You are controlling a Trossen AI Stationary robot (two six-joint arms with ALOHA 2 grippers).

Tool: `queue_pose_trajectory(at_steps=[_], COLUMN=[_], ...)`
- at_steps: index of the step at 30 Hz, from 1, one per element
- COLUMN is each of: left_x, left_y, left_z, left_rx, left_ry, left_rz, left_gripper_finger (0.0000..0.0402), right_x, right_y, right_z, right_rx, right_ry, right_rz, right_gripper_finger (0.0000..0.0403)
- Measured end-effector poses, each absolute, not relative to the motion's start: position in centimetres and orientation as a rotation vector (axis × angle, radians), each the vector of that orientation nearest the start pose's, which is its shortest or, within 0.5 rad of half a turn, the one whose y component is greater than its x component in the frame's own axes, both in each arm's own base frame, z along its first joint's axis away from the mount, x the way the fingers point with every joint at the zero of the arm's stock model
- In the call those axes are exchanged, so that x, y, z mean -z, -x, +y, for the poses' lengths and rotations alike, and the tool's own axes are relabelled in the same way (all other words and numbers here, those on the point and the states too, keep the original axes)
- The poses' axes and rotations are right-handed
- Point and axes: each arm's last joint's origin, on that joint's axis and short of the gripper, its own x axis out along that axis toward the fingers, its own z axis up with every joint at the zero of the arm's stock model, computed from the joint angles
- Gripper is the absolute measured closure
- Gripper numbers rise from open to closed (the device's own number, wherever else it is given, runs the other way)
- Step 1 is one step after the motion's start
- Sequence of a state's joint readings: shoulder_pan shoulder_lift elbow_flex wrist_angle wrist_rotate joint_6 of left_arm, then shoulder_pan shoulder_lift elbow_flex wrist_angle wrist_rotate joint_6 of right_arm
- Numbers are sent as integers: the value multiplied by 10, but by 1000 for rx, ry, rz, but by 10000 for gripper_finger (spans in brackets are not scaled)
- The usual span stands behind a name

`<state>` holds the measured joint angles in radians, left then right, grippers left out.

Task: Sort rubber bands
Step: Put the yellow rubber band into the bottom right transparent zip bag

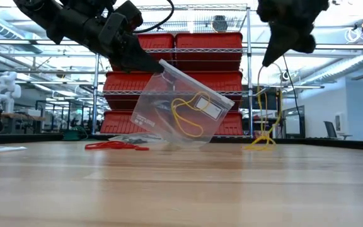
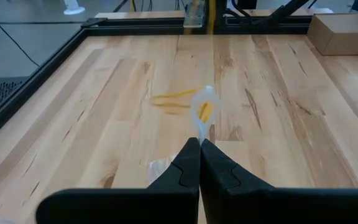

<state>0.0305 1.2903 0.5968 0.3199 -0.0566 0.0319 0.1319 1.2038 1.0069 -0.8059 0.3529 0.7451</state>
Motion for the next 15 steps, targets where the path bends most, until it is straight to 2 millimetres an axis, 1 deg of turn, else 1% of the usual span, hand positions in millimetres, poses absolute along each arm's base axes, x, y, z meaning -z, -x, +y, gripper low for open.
queue_pose_trajectory(at_steps=[4,11,13,15], left_x=[-211,-211,-211,-211], left_y=[-263,-263,-263,-263], left_z=[10,10,10,10], left_rx=[-80,-80,-80,-80], left_ry=[-36,-36,-36,-36], left_rz=[375,375,375,375], left_gripper_finger=[400,400,400,400], right_x=[-281,-281,-285,-295], right_y=[-226,-223,-222,-221], right_z=[35,50,54,58], right_rx=[513,434,415,397], right_ry=[-472,-553,-572,-581], right_rz=[837,876,888,878], right_gripper_finger=[403,403,403,403])
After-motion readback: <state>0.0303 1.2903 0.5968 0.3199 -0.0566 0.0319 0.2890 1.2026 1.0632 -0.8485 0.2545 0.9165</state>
